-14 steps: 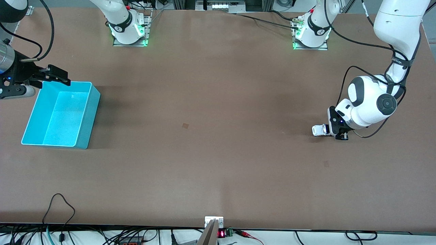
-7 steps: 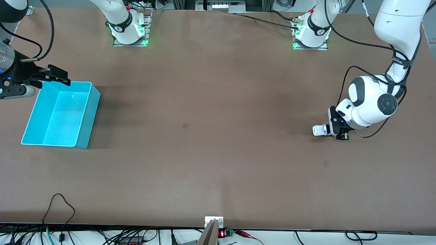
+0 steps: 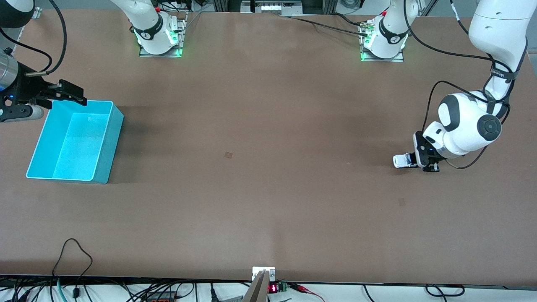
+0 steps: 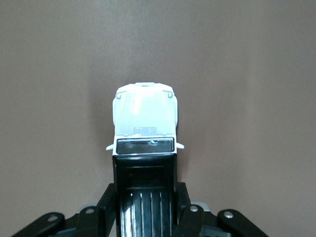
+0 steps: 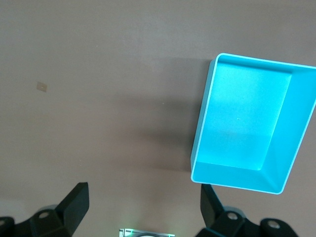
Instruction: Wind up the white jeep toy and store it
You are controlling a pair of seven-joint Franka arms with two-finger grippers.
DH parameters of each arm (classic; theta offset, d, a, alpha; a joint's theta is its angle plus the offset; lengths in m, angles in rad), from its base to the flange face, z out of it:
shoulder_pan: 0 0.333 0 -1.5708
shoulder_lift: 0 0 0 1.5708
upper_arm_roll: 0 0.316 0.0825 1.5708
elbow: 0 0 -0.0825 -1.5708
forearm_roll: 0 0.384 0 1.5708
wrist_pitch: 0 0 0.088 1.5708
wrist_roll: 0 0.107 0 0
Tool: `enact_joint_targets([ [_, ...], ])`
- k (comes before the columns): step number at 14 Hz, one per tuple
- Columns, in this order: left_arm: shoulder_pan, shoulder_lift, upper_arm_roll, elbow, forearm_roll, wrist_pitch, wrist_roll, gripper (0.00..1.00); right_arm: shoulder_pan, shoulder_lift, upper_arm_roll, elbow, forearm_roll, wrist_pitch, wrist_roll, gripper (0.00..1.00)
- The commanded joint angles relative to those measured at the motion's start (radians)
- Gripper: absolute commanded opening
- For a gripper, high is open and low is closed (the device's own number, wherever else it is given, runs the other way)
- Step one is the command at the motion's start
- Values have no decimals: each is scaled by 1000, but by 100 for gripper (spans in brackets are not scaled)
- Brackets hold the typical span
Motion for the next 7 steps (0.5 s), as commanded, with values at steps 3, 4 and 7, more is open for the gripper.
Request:
enact_joint_targets([
  [3, 60, 56, -12, 5, 20, 9, 71, 16, -1, -3, 0, 8, 15, -2, 3, 100],
  [4, 76, 56, -13, 5, 20, 9, 77, 16, 1, -3, 2, 8, 15, -2, 4, 100],
  [7, 103, 73, -13, 11, 20, 9, 126, 17, 1, -3, 2, 8, 15, -4, 6, 100],
])
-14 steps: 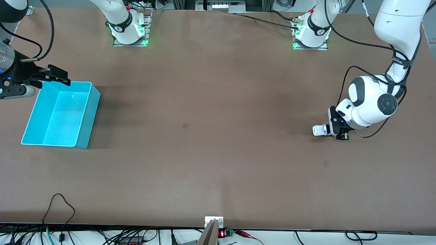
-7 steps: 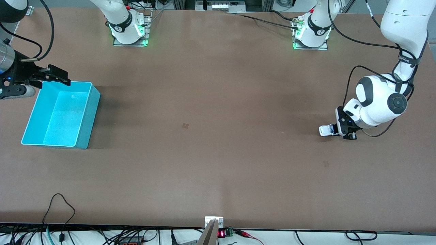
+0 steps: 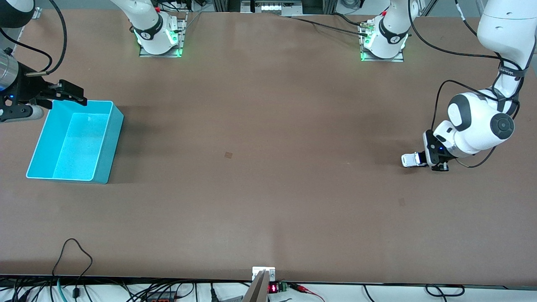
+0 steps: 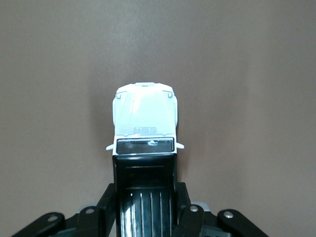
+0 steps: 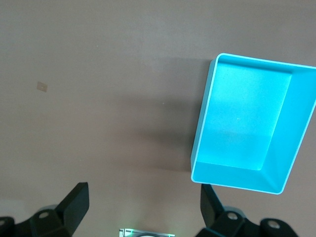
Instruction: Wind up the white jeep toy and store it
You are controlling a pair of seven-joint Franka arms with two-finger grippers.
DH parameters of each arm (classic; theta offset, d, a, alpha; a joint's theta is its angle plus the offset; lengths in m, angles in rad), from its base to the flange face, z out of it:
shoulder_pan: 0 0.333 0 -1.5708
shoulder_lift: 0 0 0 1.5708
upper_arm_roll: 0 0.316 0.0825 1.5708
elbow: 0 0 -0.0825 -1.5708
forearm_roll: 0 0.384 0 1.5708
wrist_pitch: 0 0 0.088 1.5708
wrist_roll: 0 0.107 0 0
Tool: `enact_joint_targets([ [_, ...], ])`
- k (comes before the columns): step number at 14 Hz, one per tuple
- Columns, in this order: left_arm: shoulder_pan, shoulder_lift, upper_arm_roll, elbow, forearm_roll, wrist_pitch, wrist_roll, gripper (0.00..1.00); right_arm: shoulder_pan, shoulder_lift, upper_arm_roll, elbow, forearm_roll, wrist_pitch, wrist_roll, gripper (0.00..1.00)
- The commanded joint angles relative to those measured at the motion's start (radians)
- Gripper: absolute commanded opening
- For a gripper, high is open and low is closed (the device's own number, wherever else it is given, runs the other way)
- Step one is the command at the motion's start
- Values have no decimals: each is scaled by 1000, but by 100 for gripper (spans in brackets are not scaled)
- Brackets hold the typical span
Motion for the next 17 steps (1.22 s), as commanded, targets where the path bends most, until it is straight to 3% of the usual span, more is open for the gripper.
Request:
enact_joint_targets([
  [1, 50, 84, -10, 23, 20, 9, 74, 17, 0, -3, 1, 8, 15, -4, 6, 100],
  [17, 216, 198, -32, 114, 61, 9, 214, 18, 0, -3, 1, 8, 15, -4, 7, 100],
])
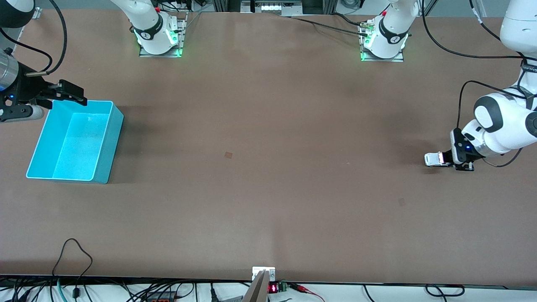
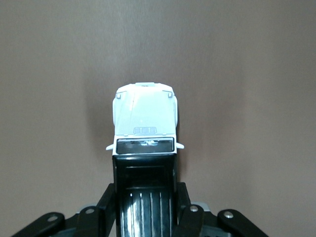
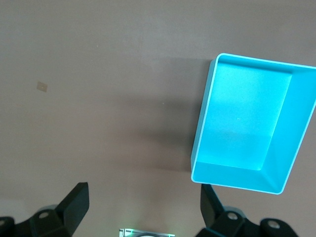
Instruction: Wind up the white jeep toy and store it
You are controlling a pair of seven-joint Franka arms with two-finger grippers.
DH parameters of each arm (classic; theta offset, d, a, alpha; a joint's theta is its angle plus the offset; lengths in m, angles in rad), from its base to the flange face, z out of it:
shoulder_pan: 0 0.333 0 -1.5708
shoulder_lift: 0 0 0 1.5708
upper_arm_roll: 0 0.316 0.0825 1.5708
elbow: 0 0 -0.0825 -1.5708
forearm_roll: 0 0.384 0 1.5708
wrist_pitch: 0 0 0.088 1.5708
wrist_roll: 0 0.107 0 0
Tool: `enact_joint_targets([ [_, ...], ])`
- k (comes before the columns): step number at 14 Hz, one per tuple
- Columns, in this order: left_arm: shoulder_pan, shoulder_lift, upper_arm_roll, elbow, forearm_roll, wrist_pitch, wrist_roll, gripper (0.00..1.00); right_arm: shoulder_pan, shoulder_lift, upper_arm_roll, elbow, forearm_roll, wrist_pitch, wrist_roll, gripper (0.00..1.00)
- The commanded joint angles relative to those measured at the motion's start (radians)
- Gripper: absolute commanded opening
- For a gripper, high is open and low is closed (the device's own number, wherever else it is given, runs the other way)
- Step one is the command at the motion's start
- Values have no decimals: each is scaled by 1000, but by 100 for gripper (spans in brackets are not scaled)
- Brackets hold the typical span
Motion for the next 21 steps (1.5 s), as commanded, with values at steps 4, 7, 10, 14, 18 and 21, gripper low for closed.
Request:
enact_joint_targets([
  [4, 61, 130, -13, 26, 24, 33, 27, 29, 0, -3, 1, 8, 15, -4, 7, 100],
  [7, 61, 12, -71, 26, 23, -83, 25, 100, 0, -3, 1, 8, 15, -5, 7, 100],
  [10, 61, -117, -128, 26, 21, -217, 20, 100, 0, -3, 1, 8, 15, -4, 7, 100],
  [14, 56, -214, -161, 26, 20, -278, 19, 100, 0, -3, 1, 8, 15, -4, 8, 100],
  [18, 55, -248, -183, 25, 17, -300, 20, 100, 0, -3, 1, 8, 15, -5, 7, 100],
  [21, 28, -268, -195, 25, 8, -300, 20, 100, 0, -3, 1, 8, 15, -5, 7, 100],
])
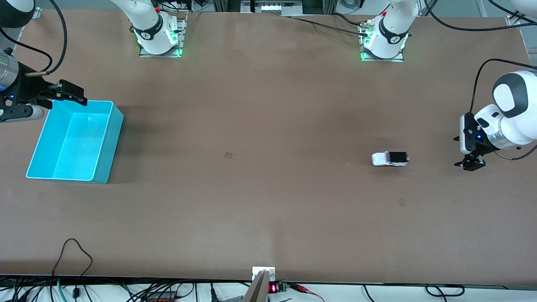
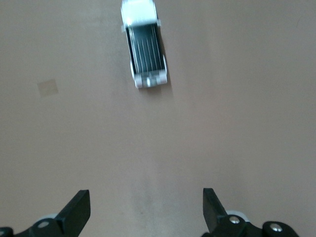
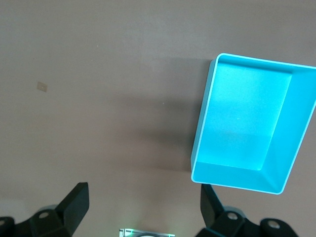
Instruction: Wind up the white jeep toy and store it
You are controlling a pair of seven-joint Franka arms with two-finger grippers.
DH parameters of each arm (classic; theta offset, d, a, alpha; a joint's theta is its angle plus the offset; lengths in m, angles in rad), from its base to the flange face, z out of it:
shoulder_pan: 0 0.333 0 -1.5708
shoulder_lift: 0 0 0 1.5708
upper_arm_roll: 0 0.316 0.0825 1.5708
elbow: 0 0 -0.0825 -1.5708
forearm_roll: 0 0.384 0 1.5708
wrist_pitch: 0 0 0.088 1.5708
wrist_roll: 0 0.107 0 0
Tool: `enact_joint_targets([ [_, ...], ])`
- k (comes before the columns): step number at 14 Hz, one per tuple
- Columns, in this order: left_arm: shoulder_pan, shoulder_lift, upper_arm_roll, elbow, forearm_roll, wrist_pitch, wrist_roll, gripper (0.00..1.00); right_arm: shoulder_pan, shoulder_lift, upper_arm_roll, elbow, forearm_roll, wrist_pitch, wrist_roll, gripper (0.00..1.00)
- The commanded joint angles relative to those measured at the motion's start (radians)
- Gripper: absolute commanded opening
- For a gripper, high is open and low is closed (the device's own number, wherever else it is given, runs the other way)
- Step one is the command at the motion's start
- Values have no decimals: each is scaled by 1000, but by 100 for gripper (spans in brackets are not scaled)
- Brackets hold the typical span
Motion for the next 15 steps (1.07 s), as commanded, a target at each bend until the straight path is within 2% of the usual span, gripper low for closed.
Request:
enact_joint_targets([
  [1, -37, -37, -12, -16, 1, -11, 11, 100, 0, -3, 1, 8, 15, -5, 7, 100],
  [3, -71, -44, -12, -16, -16, -9, 3, 100, 0, -3, 1, 8, 15, -4, 7, 100],
  [4, -80, -44, -12, -16, -60, -9, -20, 100, 0, -3, 1, 8, 15, -4, 7, 100],
  [8, -129, -52, -11, -16, -82, -7, -185, 100, 0, -3, 1, 8, 15, -5, 7, 100],
  [13, -196, -98, -11, -16, -83, 2, -624, 100, -3, -3, 1, 8, 15, -7, 7, 100],
  [15, -212, -104, -9, 25, -77, 2, -825, 100, -3, -3, 0, 8, 15, -4, 7, 100],
])
